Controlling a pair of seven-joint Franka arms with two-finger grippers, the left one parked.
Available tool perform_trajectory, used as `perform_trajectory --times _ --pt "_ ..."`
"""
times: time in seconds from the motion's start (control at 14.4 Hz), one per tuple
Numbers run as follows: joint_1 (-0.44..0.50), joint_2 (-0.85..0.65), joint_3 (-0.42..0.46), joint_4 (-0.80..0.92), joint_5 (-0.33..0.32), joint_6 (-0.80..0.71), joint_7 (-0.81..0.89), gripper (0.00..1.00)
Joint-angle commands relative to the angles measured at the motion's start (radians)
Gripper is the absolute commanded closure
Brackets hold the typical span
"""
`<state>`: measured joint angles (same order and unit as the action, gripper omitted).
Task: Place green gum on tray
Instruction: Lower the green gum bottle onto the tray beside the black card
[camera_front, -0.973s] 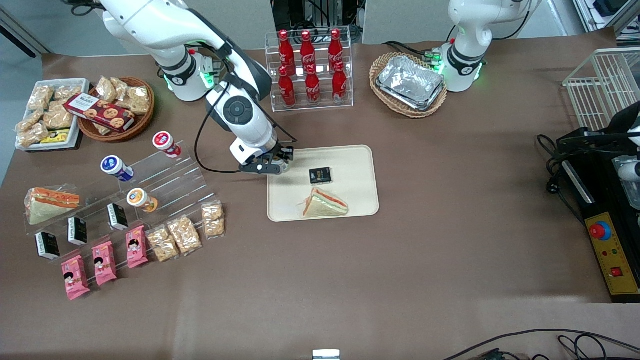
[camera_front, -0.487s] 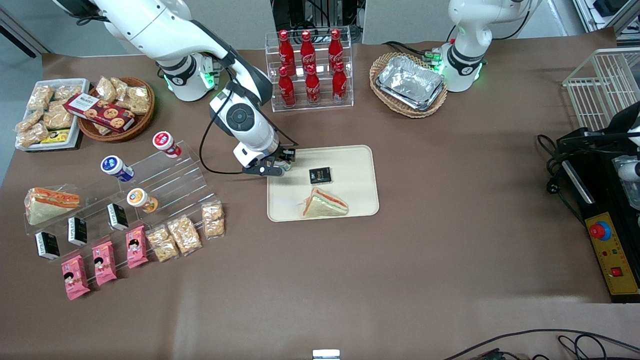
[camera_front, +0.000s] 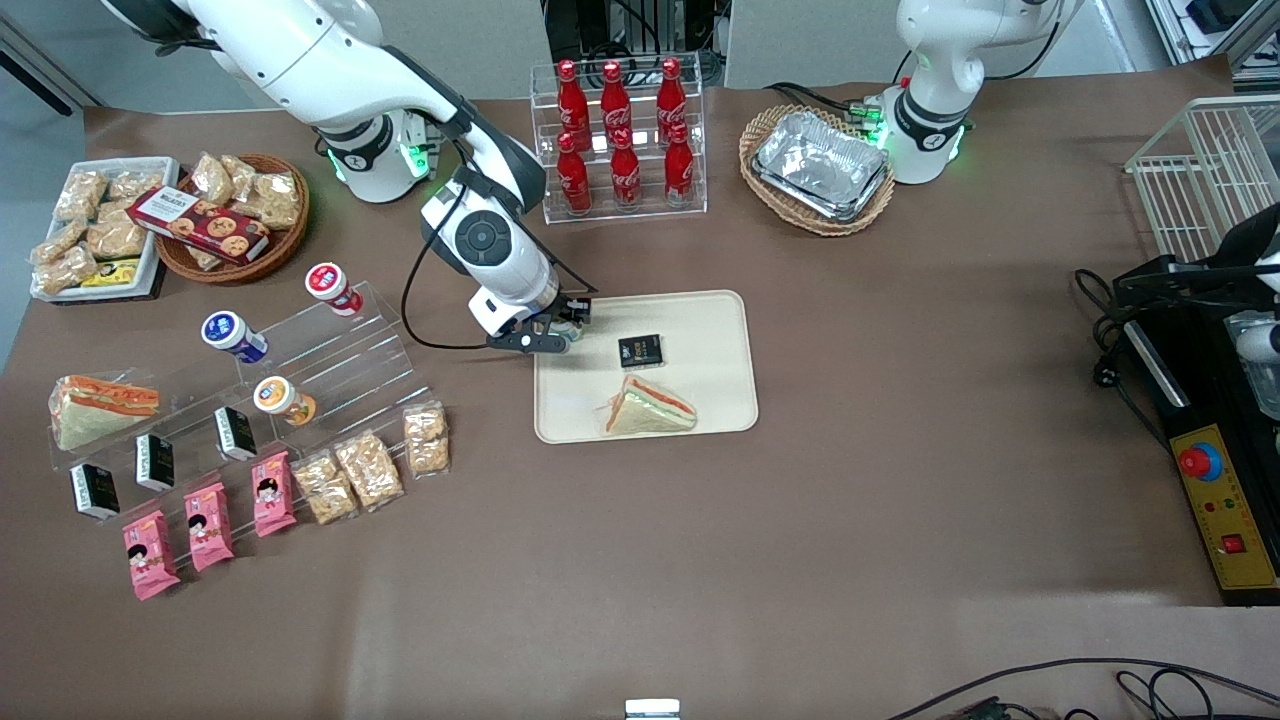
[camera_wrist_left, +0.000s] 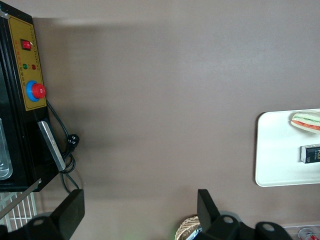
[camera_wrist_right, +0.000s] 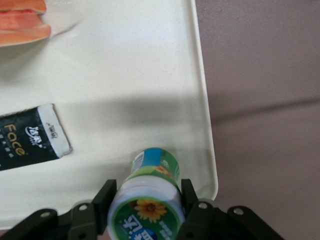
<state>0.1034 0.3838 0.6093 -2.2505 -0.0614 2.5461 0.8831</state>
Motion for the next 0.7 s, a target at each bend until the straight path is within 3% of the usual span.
perform_trajectory --times 0.0,0.07,0.21,0.42,0.63 --pt "-0.001 0.020 0.003 0.005 -0.032 0.029 0.031 1.00" --pt "-0.001 0.024 0.003 0.006 -0.032 0.029 0.033 1.00" --pt "-0.001 0.026 0.003 0.006 -0.032 0.029 0.042 0.57" --pt "-0.002 0.026 0.001 0.006 -0.032 0.029 0.043 0.00" --pt "-0.002 0.024 0.001 0.006 -0.032 0.029 0.048 0.00"
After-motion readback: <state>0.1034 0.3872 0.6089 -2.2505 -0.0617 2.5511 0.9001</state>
